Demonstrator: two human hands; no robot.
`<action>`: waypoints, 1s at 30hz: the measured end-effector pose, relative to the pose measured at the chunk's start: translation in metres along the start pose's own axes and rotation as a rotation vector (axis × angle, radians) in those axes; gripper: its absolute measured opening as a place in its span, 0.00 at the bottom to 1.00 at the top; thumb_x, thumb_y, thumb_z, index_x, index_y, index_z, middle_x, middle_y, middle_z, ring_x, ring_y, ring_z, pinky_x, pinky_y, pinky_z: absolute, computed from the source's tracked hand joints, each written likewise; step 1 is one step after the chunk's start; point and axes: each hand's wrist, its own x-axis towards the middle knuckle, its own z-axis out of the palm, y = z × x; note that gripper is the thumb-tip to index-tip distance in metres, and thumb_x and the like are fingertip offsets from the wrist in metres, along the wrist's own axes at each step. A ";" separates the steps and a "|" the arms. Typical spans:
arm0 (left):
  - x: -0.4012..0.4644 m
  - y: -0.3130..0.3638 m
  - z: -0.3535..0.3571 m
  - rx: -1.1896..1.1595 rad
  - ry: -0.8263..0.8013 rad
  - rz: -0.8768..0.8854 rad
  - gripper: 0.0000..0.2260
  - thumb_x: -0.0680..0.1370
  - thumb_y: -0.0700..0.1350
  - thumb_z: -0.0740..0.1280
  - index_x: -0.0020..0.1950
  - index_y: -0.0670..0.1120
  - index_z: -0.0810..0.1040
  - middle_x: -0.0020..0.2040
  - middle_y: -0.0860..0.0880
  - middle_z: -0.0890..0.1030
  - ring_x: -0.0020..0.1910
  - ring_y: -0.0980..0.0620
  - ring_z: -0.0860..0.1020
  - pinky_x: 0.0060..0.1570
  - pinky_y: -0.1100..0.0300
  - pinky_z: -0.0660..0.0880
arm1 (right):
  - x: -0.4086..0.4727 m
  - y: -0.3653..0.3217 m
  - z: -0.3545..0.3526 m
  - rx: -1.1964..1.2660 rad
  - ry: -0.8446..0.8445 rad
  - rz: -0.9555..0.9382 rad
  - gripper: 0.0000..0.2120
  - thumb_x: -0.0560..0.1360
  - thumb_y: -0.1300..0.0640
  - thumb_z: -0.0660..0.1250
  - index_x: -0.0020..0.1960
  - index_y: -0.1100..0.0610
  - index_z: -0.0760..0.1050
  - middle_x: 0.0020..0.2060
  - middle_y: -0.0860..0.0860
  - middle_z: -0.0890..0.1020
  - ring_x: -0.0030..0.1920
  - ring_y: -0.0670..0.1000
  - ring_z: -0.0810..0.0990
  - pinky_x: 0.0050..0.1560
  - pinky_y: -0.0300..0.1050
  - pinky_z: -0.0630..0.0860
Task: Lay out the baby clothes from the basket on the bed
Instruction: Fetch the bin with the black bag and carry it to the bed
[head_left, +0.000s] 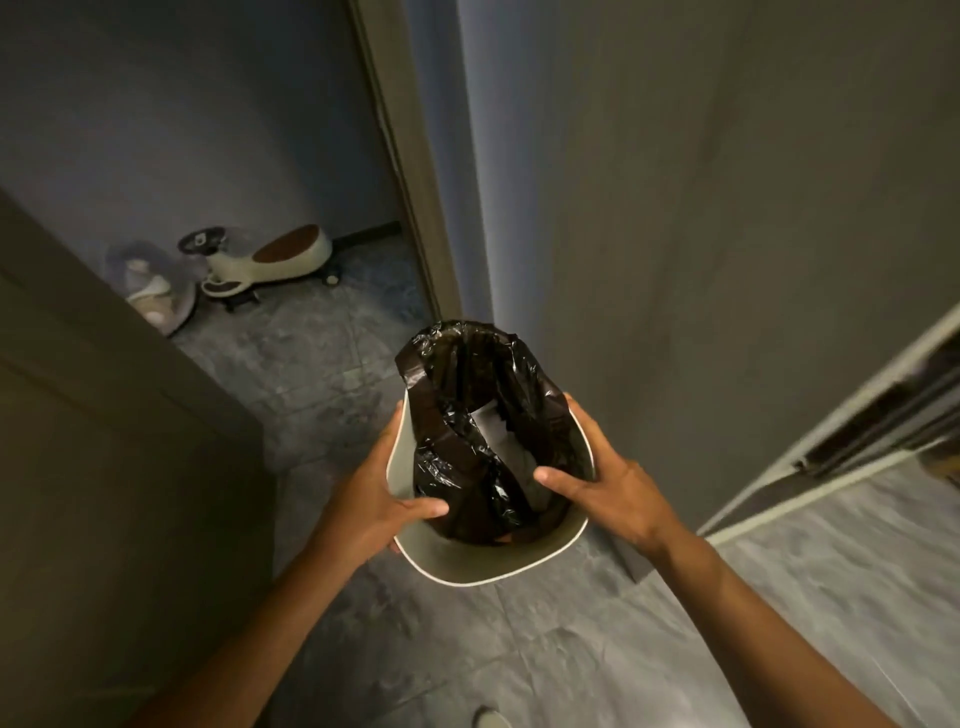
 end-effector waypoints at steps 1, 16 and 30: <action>-0.012 0.010 0.012 0.001 -0.013 0.020 0.55 0.58 0.51 0.83 0.71 0.78 0.50 0.65 0.77 0.64 0.66 0.63 0.69 0.55 0.77 0.69 | -0.020 0.006 -0.011 0.001 0.008 0.011 0.42 0.62 0.24 0.66 0.68 0.19 0.45 0.64 0.39 0.78 0.63 0.53 0.79 0.63 0.53 0.75; -0.152 0.128 0.185 0.036 -0.433 0.228 0.56 0.60 0.43 0.83 0.77 0.69 0.53 0.75 0.64 0.65 0.73 0.57 0.67 0.71 0.56 0.67 | -0.302 0.113 -0.103 0.163 0.283 0.259 0.44 0.63 0.25 0.67 0.71 0.23 0.46 0.72 0.44 0.71 0.69 0.53 0.73 0.67 0.60 0.72; -0.201 0.220 0.401 0.245 -0.802 0.644 0.58 0.58 0.52 0.84 0.73 0.75 0.48 0.72 0.66 0.63 0.73 0.53 0.66 0.69 0.55 0.67 | -0.497 0.225 -0.148 0.285 0.817 0.555 0.43 0.63 0.25 0.68 0.70 0.21 0.47 0.64 0.34 0.75 0.65 0.45 0.76 0.61 0.43 0.72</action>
